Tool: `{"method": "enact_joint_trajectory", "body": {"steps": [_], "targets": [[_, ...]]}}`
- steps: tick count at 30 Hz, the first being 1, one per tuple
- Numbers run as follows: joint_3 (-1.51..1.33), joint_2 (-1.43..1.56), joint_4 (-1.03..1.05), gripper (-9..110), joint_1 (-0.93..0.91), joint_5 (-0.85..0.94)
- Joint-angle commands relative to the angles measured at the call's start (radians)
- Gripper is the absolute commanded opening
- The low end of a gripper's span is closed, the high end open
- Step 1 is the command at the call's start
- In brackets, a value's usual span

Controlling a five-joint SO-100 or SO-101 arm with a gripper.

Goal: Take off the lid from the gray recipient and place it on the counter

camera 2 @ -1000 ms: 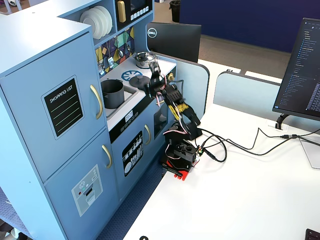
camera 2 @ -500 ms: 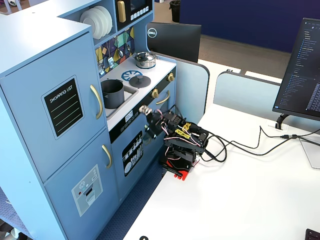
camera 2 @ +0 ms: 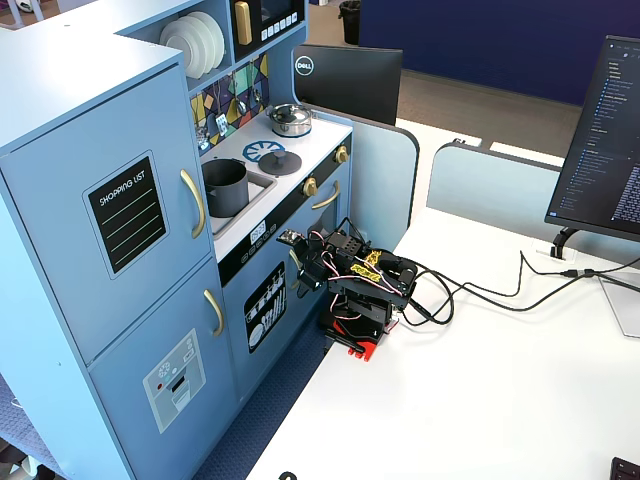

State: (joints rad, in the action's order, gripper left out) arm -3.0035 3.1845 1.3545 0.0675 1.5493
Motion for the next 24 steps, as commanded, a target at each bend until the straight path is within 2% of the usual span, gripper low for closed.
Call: {"method": "enact_joint_trajectory", "body": {"steps": [1, 24], "targets": [[0.002, -0.006, 0.175, 2, -0.015, -0.014], [0.002, -0.006, 0.175, 8, -0.032, -0.02]]}}
